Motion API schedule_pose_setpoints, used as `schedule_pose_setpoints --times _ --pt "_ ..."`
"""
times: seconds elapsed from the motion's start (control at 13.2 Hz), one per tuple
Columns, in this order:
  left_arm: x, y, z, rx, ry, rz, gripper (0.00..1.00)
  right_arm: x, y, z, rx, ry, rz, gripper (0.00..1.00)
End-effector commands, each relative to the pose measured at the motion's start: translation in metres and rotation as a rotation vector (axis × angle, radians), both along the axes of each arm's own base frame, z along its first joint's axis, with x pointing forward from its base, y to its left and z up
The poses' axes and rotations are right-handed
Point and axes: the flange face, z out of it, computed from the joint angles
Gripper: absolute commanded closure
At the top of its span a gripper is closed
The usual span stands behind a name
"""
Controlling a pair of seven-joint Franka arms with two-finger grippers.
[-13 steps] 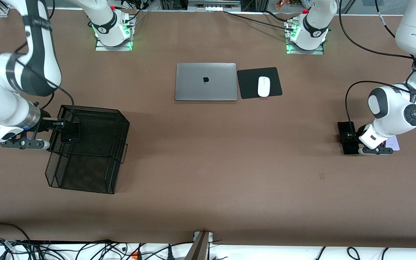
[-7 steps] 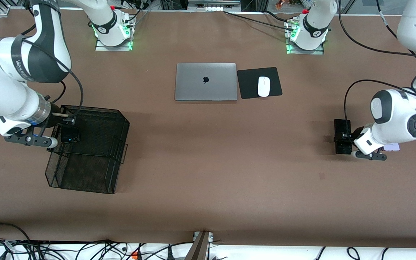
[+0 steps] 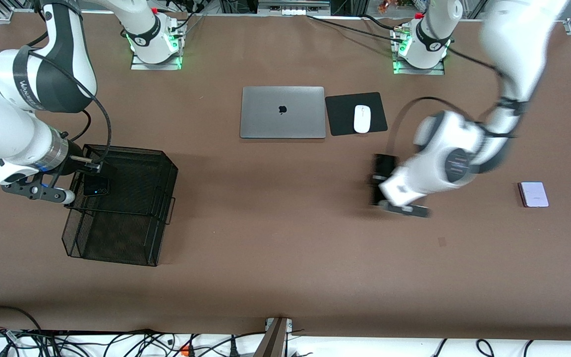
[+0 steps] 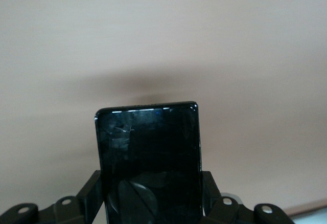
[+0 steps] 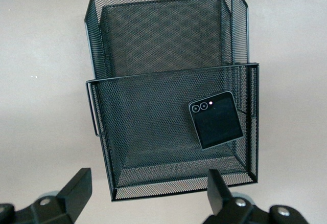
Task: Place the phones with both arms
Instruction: 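Carry the black bar phone to mid-table and release it with the left gripper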
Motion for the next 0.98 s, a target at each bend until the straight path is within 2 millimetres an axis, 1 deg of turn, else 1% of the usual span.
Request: schedule_pose_setpoints --times 0.0,0.08,0.15,0.23,0.3,0.38,0.45,0.61,0.68,0.76,0.83,0.91 --pt "-0.011 -0.068 -0.043 -0.062 -0.041 0.07 0.69 -0.001 -0.002 0.008 0.008 0.008 -0.009 0.0" --pt "-0.022 -0.094 -0.058 -0.087 -0.052 0.109 0.69 -0.001 -0.003 0.007 0.008 0.009 -0.009 0.0" --pt "-0.034 -0.116 -0.067 -0.103 -0.058 0.149 0.68 -0.001 -0.003 0.006 0.009 0.015 -0.012 0.0" --pt "-0.043 -0.129 -0.068 -0.099 -0.052 0.167 0.44 -0.002 -0.004 0.007 0.009 0.02 -0.015 0.0" --pt "-0.043 -0.129 -0.068 -0.094 -0.047 0.179 0.0 -0.001 -0.007 0.008 0.011 0.017 -0.012 0.0" --pt "-0.041 -0.121 -0.063 -0.085 -0.043 0.184 0.0 -0.002 -0.006 0.006 0.011 0.023 -0.006 0.0" --pt "-0.038 -0.114 -0.048 -0.062 -0.039 0.18 0.0 -0.002 -0.006 0.005 0.011 0.023 -0.006 0.0" --pt "-0.013 -0.059 -0.001 0.023 -0.007 0.203 0.0 -0.001 -0.003 0.006 0.013 0.015 -0.003 0.0" --pt "-0.003 -0.026 0.023 0.064 0.011 0.221 0.0 -0.001 0.007 0.004 0.017 0.014 -0.003 0.0" --pt "0.005 0.014 0.039 0.102 0.045 0.237 0.0 -0.005 0.04 0.001 0.047 0.016 0.033 0.0" --pt "0.012 0.058 0.042 0.143 0.101 0.275 0.0 -0.003 0.072 -0.012 0.076 0.009 0.042 0.0" --pt "0.019 0.107 0.042 0.192 0.135 0.314 0.0 -0.004 0.111 -0.027 0.109 -0.002 0.024 0.0"
